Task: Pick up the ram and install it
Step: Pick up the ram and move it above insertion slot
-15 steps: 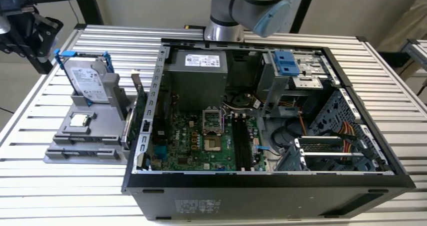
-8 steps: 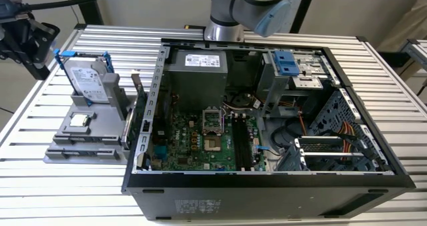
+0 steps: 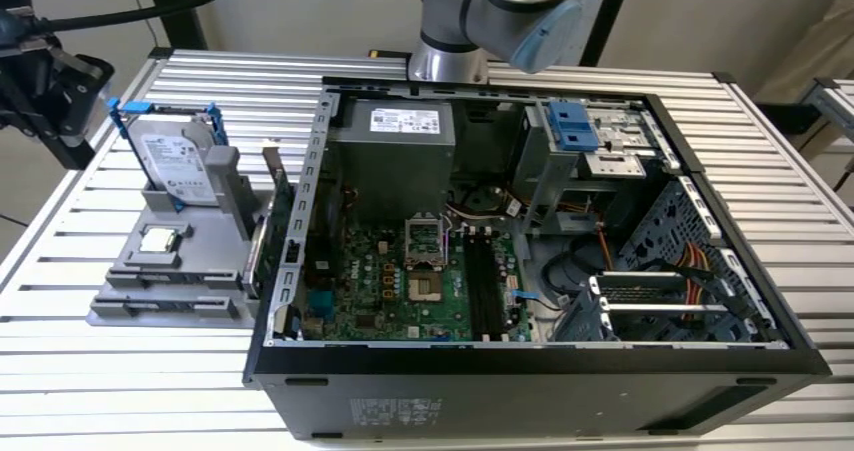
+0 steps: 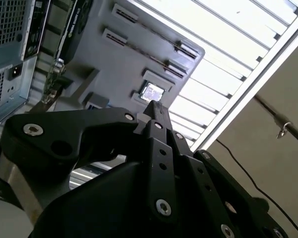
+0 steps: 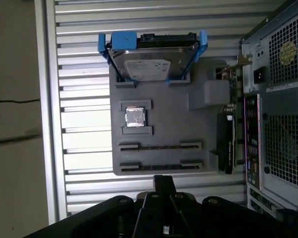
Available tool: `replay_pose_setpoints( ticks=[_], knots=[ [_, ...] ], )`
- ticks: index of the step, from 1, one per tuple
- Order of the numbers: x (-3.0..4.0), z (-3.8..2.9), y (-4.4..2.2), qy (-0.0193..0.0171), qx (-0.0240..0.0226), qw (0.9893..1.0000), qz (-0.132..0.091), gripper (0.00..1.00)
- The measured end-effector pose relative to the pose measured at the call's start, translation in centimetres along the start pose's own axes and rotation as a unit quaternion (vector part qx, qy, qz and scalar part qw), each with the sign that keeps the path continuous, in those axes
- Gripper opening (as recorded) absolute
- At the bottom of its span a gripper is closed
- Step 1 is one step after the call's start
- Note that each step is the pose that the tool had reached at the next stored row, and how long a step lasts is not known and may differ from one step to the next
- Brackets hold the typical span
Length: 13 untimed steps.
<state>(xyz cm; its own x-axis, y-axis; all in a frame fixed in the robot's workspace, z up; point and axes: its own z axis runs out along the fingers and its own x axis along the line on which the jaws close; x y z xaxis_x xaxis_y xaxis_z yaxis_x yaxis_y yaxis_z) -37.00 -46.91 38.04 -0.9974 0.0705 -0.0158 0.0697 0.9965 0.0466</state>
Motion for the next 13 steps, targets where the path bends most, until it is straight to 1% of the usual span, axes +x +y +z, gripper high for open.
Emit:
replay_pose_setpoints(
  ticks=[7,13],
  knots=[
    [-0.15,-0.03,-0.9,0.0,0.0,1.0,-0.001,0.0],
    [-0.23,-0.06,-1.54,0.0001,0.0,1.0,-0.001,0.0]
  ],
)
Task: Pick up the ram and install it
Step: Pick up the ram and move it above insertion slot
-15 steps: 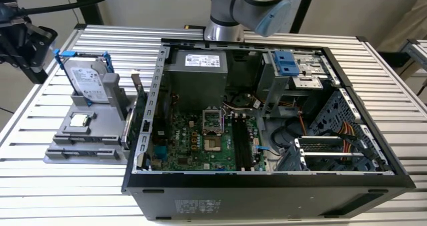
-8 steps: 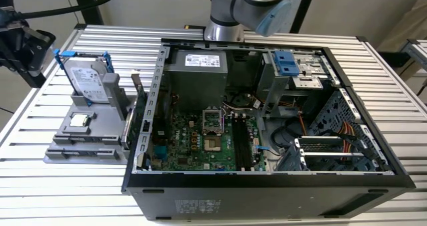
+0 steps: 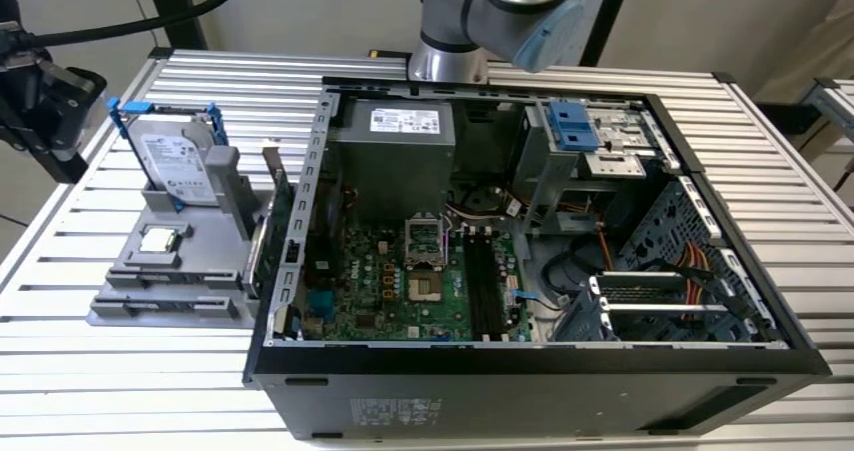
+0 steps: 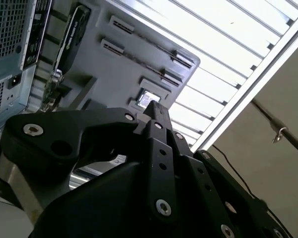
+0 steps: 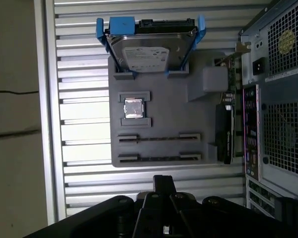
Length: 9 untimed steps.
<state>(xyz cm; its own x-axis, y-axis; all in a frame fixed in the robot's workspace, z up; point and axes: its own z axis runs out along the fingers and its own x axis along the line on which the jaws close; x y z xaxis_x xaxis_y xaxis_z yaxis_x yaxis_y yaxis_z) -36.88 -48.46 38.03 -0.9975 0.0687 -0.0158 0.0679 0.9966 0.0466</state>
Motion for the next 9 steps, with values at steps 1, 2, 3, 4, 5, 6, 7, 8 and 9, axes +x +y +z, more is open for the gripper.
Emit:
replay_pose_setpoints(
  ticks=[1,2,3,4,5,6,7,8,9],
  knots=[
    [-0.02,-0.01,-0.14,0.0,0.0,1.0,0.0,0.0],
    [-0.03,-0.01,-0.26,0.0,0.0,1.0,0.0,0.0],
    [-0.04,-0.01,-0.38,0.0,0.0,1.0,0.0,0.0],
    [-0.06,-0.02,-0.51,0.0,0.0,1.0,0.0,0.0],
    [-0.07,-0.02,-0.63,0.0,0.0,1.0,0.0,0.0],
    [-0.09,-0.03,-0.76,0.0,0.0,1.0,0.0,0.0],
    [-0.1,-0.03,-0.9,0.0,0.0,1.0,0.0,0.0],
    [-0.12,-0.03,-1.03,0.0,0.0,1.0,0.0,0.0],
    [-0.13,-0.03,-1.16,0.0,0.0,1.0,0.0,0.0]
  ],
)
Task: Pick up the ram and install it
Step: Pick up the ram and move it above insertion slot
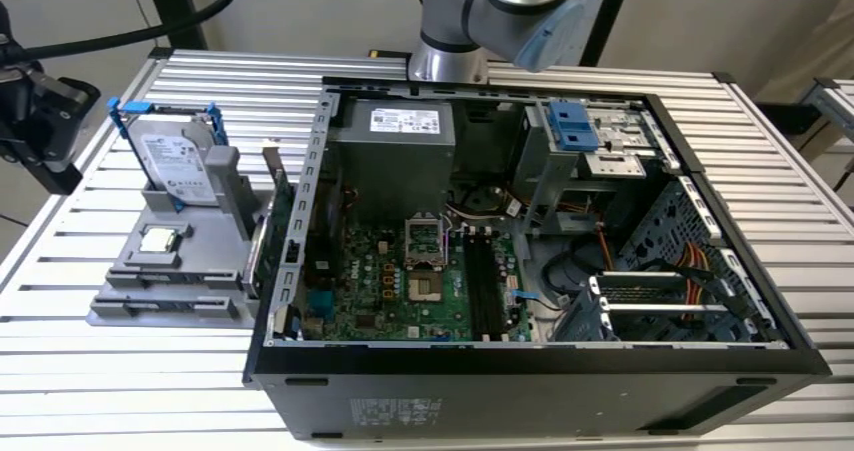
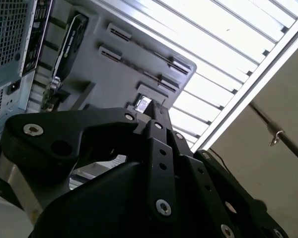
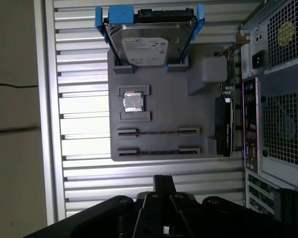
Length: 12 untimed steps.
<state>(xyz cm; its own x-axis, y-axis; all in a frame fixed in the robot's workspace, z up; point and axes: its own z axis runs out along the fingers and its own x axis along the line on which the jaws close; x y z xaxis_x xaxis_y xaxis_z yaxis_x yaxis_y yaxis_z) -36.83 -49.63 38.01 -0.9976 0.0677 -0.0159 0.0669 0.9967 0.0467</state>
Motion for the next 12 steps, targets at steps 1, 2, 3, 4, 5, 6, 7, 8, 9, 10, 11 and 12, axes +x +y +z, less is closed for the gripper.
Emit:
replay_pose_setpoints(
  ticks=[1,2,3,4,5,6,7,8,9,10,11,12],
  knots=[
    [-0.02,-0.01,-0.14,0.0001,0.0001,1.0,0.0,0.0],
    [-0.03,-0.02,-0.27,0.0001,0.0,1.0,0.0,0.0],
    [-0.05,-0.02,-0.4,0.0001,0.0,1.0,0.0,0.0],
    [-0.06,-0.03,-0.52,0.0001,0.0001,1.0,0.0,0.0],
    [-0.08,-0.03,-0.62,0.0001,0.0,1.0,0.0,0.0],
    [-0.09,-0.03,-0.74,0.0001,0.0,1.0,0.0,0.0],
    [-0.1,-0.03,-0.88,0.0001,0.0,1.0,0.0,0.0],
    [-0.12,-0.03,-0.98,0.0,0.0,1.0,0.0,0.0],
    [-0.13,-0.04,-1.1,0.0001,0.0,1.0,0.0,0.0],
    [-0.14,-0.04,-1.21,0.0001,0.0,1.0,0.0,0.0],
    [-0.15,-0.04,-1.33,0.0001,0.0,1.0,-0.001,0.0],
    [-0.16,-0.04,-1.43,0.0001,0.0,1.0,-0.001,0.0]
  ],
)
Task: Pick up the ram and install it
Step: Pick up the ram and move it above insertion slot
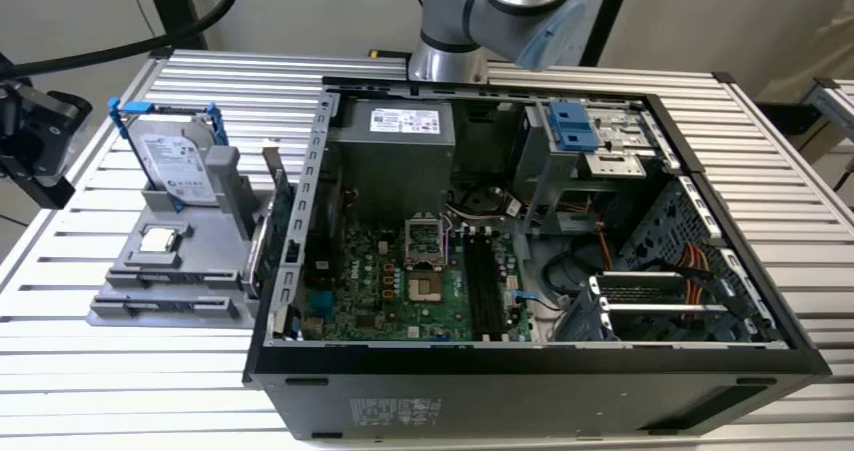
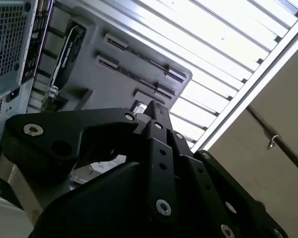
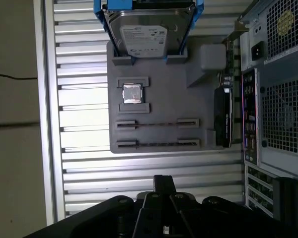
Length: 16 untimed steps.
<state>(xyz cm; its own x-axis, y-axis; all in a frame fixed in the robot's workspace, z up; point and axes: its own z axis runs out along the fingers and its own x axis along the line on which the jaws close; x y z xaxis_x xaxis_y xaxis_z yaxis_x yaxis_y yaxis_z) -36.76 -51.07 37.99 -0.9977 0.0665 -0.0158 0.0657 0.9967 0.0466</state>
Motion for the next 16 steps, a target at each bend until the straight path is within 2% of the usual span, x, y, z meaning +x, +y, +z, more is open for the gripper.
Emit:
replay_pose_setpoints(
  ticks=[16],
  knots=[
    [-0.07,-0.03,-1.12,0.0001,0.0,1.0,-0.001,0.0]
  ],
)
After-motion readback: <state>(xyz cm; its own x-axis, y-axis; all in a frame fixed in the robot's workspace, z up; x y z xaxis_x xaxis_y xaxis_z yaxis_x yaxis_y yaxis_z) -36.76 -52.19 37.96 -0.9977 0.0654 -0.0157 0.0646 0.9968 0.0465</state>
